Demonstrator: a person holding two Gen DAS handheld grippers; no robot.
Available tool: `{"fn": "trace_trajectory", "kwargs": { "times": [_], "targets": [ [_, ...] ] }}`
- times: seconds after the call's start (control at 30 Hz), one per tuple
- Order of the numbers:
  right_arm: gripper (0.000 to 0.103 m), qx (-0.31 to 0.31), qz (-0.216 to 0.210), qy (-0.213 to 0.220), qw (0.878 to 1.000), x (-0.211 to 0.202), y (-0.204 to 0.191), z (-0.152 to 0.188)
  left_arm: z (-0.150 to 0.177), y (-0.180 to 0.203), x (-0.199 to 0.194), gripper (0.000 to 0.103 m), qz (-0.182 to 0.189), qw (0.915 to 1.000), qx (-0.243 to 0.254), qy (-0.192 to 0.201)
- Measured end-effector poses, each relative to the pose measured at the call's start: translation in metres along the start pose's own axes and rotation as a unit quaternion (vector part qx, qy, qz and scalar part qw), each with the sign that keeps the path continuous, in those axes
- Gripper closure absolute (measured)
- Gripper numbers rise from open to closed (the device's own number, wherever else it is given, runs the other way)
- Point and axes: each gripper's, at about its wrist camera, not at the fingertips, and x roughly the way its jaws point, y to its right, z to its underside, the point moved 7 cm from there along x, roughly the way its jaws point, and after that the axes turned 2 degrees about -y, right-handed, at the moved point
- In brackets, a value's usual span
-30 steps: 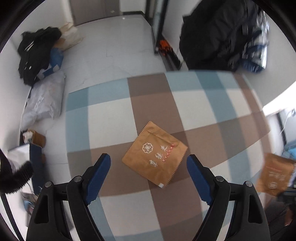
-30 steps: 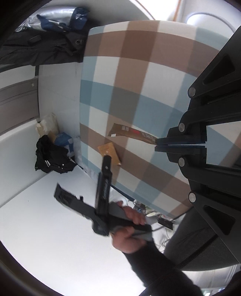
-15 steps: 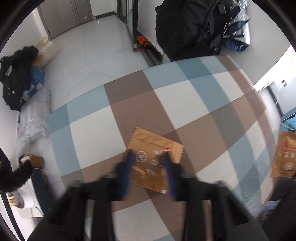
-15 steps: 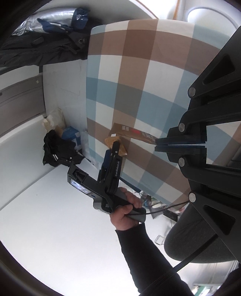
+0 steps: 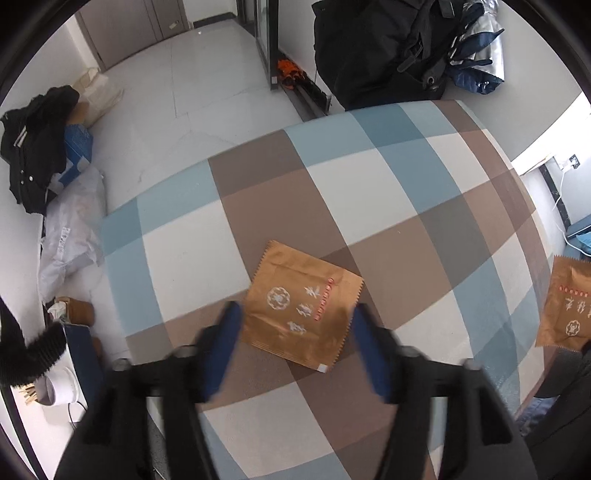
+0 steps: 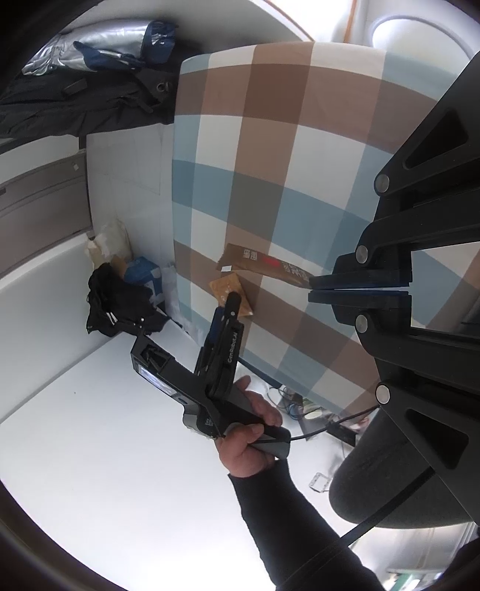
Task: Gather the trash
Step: 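Lower the left gripper onto the second brown packet and close it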
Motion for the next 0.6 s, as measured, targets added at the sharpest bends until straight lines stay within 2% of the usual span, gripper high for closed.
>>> {"fn": "trace_trajectory", "kwargs": {
  "times": [0.07, 0.13, 0.17, 0.23, 0.4, 0.6],
  "targets": [
    [0.103, 0.001, 0.002, -0.002, 1.0, 0.001, 0.002, 0.001, -0.001, 0.002, 0.004, 0.03, -0.009, 0.9999, 0.013, -0.005],
    [0.103, 0.002, 0.003, -0.003, 1.0, 0.001, 0.003, 0.001, 0.0, 0.003, 0.013, 0.026, -0.025, 0.999, 0.029, -0.02],
    [0.103, 0.002, 0.004, -0.004, 1.0, 0.0, 0.004, 0.002, -0.001, 0.003, 0.015, 0.02, -0.031, 0.9986, 0.039, -0.021],
    [0.103, 0.004, 0.004, -0.003, 1.0, -0.001, 0.005, 0.003, -0.004, 0.001, 0.015, 0.015, -0.045, 0.9971, 0.06, -0.014],
    [0.103, 0.007, 0.008, -0.003, 1.0, -0.002, 0.008, 0.003, -0.007, -0.001, 0.019, 0.016, -0.012, 0.9961, 0.084, -0.022],
    [0.103, 0.003, 0.017, -0.008, 1.0, 0.003, 0.008, 0.005, -0.002, 0.007, 0.013, 0.027, 0.011, 0.9899, 0.14, -0.017]
  ]
}}
